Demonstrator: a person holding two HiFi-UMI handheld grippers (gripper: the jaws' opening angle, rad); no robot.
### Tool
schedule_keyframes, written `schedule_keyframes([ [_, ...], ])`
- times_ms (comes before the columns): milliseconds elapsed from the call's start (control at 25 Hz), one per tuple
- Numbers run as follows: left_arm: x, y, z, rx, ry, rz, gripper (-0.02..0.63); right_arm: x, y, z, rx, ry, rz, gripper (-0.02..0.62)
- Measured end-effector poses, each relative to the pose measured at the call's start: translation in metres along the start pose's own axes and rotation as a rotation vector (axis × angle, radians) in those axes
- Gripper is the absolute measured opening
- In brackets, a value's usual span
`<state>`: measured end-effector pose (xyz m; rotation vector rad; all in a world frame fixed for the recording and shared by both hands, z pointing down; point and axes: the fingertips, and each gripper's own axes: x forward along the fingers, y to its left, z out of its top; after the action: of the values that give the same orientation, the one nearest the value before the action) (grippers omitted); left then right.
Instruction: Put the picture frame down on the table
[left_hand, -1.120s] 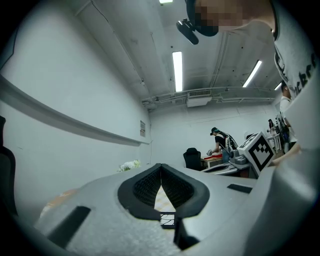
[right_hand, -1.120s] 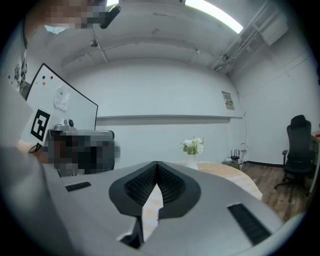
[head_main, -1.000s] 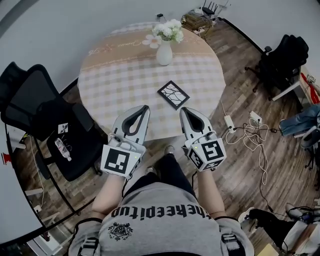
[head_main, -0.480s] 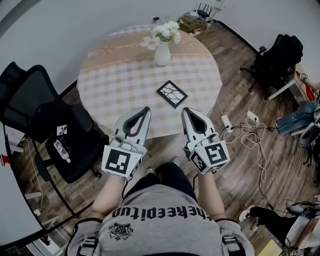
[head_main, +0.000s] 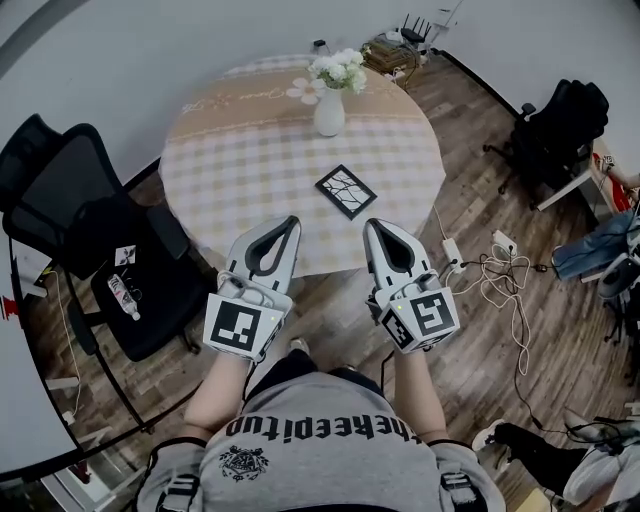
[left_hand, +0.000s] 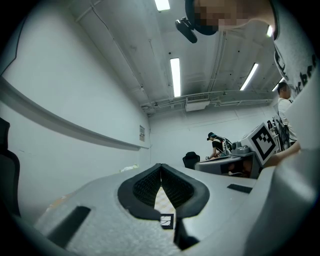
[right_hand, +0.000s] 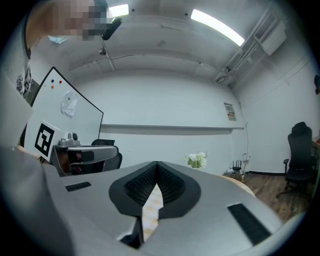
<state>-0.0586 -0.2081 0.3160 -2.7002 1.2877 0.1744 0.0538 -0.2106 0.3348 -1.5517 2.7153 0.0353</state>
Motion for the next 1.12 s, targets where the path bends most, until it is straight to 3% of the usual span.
schedule_keyframes([
  [1120,-0.063,-0.106,0.036,0.024,-0.013,0.193,0.017,-0.124,0.006,0.030,-0.044,-0.074,0.136,0.006],
])
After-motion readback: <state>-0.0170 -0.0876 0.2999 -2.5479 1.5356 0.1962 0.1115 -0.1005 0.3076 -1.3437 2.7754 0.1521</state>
